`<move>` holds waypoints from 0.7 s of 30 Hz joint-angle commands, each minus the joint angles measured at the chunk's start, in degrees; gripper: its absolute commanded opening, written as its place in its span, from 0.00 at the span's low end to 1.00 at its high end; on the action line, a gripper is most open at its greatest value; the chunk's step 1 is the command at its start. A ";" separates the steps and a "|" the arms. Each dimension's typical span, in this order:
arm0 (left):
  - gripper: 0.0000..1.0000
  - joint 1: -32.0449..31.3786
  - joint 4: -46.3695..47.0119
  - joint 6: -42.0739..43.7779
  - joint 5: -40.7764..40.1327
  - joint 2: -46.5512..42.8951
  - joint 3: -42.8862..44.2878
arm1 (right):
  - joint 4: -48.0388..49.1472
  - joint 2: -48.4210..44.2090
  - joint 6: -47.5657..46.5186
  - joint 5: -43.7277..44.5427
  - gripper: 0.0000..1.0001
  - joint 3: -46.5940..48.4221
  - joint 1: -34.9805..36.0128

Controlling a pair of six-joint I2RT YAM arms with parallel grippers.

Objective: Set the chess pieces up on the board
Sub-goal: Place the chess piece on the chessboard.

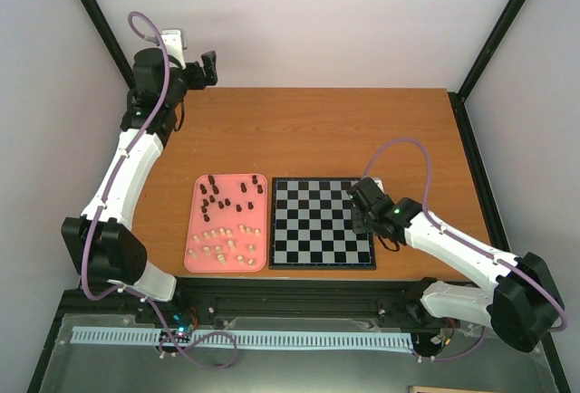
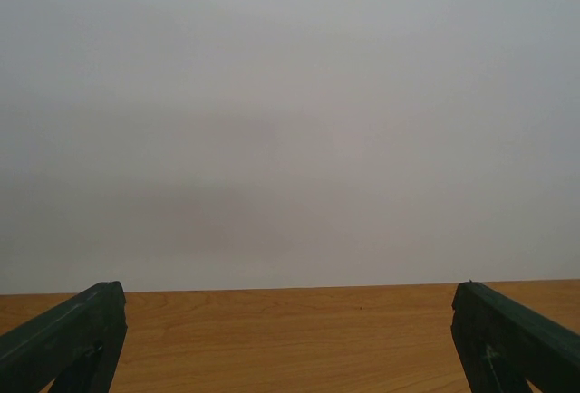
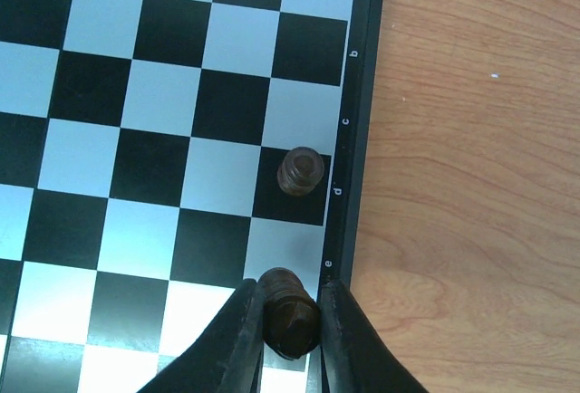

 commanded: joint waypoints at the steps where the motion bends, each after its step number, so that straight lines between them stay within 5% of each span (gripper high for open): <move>1: 1.00 -0.17 1.59 -0.18 0.55 -0.08 1.44 | 2.49 -0.17 0.35 -0.54 0.03 -0.58 -1.04; 21: 1.00 -0.16 1.24 -0.10 0.56 0.52 2.08 | 6.48 3.59 0.05 1.89 0.03 -2.29 -1.67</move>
